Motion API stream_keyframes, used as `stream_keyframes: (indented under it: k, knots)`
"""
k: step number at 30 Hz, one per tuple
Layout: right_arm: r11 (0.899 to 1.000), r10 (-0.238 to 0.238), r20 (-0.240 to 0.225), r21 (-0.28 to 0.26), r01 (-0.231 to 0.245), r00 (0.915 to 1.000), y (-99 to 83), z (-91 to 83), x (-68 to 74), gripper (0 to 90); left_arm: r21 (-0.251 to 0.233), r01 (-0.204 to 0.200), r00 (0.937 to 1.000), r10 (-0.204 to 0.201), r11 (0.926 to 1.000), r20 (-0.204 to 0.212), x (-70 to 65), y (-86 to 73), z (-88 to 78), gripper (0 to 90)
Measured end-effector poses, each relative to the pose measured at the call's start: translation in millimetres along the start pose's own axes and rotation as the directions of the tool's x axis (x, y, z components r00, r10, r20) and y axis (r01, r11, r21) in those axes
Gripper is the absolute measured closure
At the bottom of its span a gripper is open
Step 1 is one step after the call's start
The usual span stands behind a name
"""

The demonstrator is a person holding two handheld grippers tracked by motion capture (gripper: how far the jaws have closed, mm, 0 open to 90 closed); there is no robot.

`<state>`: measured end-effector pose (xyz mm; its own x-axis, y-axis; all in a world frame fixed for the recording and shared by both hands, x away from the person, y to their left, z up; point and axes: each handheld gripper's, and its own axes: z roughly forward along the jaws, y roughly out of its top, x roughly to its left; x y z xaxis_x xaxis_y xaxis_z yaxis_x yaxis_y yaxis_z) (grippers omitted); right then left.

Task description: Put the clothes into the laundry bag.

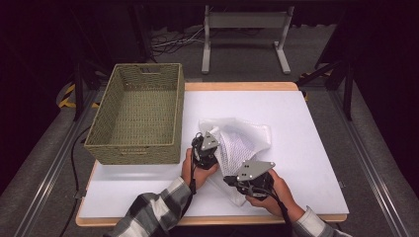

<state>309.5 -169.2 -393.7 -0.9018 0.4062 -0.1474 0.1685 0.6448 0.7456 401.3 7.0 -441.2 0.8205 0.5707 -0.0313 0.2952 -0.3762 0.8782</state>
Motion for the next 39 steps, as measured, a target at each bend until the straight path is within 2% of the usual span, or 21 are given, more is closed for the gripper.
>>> stream_keyframes:
  k: [1,2,3,6,7,9,11,13,15,16,17,21,23,29,30,32,34,35,37,38,39]
  knots:
    - [1.000,0.000,0.004,0.000,0.000,1.0000,-0.8,1.2,0.9,89.8,0.001,-0.020,0.9998,0.020,0.9998,0.000,-2.7,0.7,-0.8,80.1]
    - [1.000,0.000,0.004,0.000,0.000,1.0000,-0.8,1.2,0.9,89.8,0.001,-0.020,0.9998,0.020,0.9998,0.000,-2.7,0.7,-0.8,75.3]
    - [1.000,-0.002,0.022,-0.004,0.002,0.9997,-1.7,3.4,2.4,89.8,-0.002,-0.033,0.9992,0.033,0.9995,0.022,-4.8,0.7,-1.0,71.1]
    - [1.000,0.001,0.038,-0.023,0.000,0.9993,-0.9,2.9,3.9,89.8,-0.013,-0.024,0.9993,0.024,0.9996,0.028,-5.3,0.1,-1.1,62.3]
    - [1.000,-0.001,0.047,-0.028,0.002,0.9989,-0.6,2.3,4.0,89.7,-0.016,-0.025,0.9993,0.026,0.9995,0.026,-5.3,0.3,-1.1,58.5]
    - [0.999,0.002,0.048,-0.033,-0.001,0.9989,-0.7,1.8,4.1,89.7,-0.011,-0.049,0.9988,0.049,0.9987,0.006,-5.7,1.4,-0.9,56.4]
    - [0.999,0.002,0.047,-0.033,0.000,0.9989,-0.7,2.2,4.1,89.8,-0.016,-0.055,0.9985,0.055,0.9984,-0.008,-6.4,2.1,0.9,58.5]
    - [1.000,-0.002,0.045,-0.030,0.003,0.9990,-0.3,3.1,4.0,89.7,0.004,-0.072,0.9971,0.072,0.9974,-0.025,-7.1,2.8,4.0,64.9]
    - [1.000,-0.004,0.041,-0.019,0.004,0.9992,-0.3,4.7,4.5,89.8,0.002,-0.080,0.9961,0.080,0.9968,-0.037,-5.2,3.0,5.8,77.4]
    - [1.000,-0.005,0.038,-0.013,0.005,0.9993,-0.3,5.4,4.8,89.7,0.001,-0.068,0.9971,0.068,0.9977,-0.035,-2.5,3.2,6.0,82.7]
    - [1.000,-0.004,0.036,-0.009,0.004,0.9993,-0.3,5.9,4.7,89.7,-0.008,-0.066,0.9971,0.066,0.9978,-0.037,-0.8,3.4,5.7,85.2]
    - [1.000,0.004,0.037,-0.008,-0.004,0.9993,-0.5,6.5,3.6,89.8,-0.003,-0.070,0.9953,0.069,0.9976,-0.068,0.4,5.6,8.2,86.2]
    - [1.000,0.007,0.032,-0.003,-0.007,0.9995,-0.7,6.9,3.5,89.9,0.019,-0.074,0.9918,0.076,0.9971,-0.103,0.2,6.2,10.6,86.3]
    - [1.000,0.011,0.046,-0.004,-0.011,0.9989,0.1,8.1,3.9,89.9,0.051,-0.055,0.9822,0.063,0.9972,-0.177,2.4,7.3,18.8,86.4]
    - [1.000,0.015,0.049,-0.004,-0.015,0.9987,-0.2,8.1,3.9,89.9,0.048,-0.045,0.9824,0.053,0.9979,-0.179,2.5,6.8,19.1,86.1]
    - [1.000,0.020,0.050,-0.004,-0.019,0.9985,-0.6,8.4,3.5,89.9,0.040,-0.043,0.9869,0.049,0.9983,-0.154,2.9,6.9,18.2,84.9]
    - [1.000,0.021,0.061,-0.009,-0.020,0.9979,-0.5,8.0,3.6,89.7,0.018,-0.051,0.9952,0.053,0.9985,-0.083,1.9,7.9,14.4,75.9]
    - [1.000,0.021,0.063,-0.014,-0.020,0.9978,-0.4,7.5,3.6,89.7,-0.005,-0.065,0.9974,0.065,0.9979,-0.031,-0.5,9.2,12.2,70.2]
    - [0.999,0.019,0.067,-0.029,-0.017,0.9976,0.1,5.5,3.9,89.6,-0.011,-0.075,0.9971,0.074,0.9971,-0.015,-2.6,9.9,10.6,60.3]
    - [0.999,0.016,0.070,-0.040,-0.014,0.9974,0.8,4.0,4.2,89.6,-0.026,-0.085,0.9957,0.086,0.9961,0.036,-9.4,10.1,8.2,55.2]
    - [0.999,0.015,0.069,-0.043,-0.012,0.9975,1.6,2.8,4.3,89.5,-0.028,-0.091,0.9951,0.092,0.9955,0.037,-12.1,9.5,7.2,52.9]
